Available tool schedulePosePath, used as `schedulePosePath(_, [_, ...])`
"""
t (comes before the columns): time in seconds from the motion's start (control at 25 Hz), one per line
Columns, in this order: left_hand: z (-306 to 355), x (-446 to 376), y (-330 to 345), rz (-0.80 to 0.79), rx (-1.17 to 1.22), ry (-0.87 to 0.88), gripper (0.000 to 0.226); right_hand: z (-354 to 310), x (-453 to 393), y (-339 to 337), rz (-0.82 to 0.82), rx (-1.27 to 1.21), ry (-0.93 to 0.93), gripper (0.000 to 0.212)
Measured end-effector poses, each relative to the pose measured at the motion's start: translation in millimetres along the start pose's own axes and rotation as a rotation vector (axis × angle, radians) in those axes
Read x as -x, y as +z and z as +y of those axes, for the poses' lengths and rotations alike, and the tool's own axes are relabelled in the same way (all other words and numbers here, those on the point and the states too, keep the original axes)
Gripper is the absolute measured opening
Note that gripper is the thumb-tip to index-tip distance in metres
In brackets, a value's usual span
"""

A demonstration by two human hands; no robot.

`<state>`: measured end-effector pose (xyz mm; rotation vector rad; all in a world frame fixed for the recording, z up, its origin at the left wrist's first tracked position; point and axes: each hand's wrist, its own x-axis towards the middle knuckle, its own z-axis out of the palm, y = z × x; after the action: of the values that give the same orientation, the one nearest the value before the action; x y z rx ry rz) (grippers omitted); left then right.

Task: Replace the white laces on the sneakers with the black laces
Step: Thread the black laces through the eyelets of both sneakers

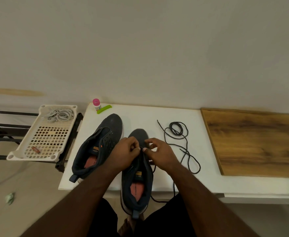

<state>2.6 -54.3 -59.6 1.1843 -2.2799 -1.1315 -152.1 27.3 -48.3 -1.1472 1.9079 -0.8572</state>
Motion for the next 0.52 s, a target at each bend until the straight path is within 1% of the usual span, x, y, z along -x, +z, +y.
schedulePosePath(0.12, [5.1,7.7,-5.8,0.026,0.062,0.009,0.007,-10.3,2.0,3.0,-0.052,0.224,-0.221,0.023])
schedulePosePath(0.16, [7.3,11.4,-6.7,0.032,0.074,0.006,0.006,-12.0,1.4,4.5,-0.063,0.285,-0.249,0.025])
schedulePosePath(0.2, [9.1,14.4,-7.0,0.041,0.083,-0.004,0.005,-14.8,1.7,5.4,-0.061,0.324,-0.238,0.024])
schedulePosePath(0.28, [8.5,16.9,-5.3,0.052,0.087,-0.065,0.009,-18.7,1.5,6.9,0.006,0.313,-0.214,0.018])
schedulePosePath(0.4, [7.1,18.9,0.7,0.065,0.015,-0.222,0.031,-26.6,5.2,11.4,0.155,0.124,-0.175,0.014])
schedulePosePath(0.48, [7.1,17.7,4.4,0.106,-0.046,-0.272,0.031,-27.1,5.8,13.7,0.184,0.050,-0.144,0.013])
schedulePosePath(0.52, [7.5,17.4,4.5,0.115,-0.067,-0.295,0.028,-25.5,5.1,14.8,0.168,0.075,-0.134,0.013])
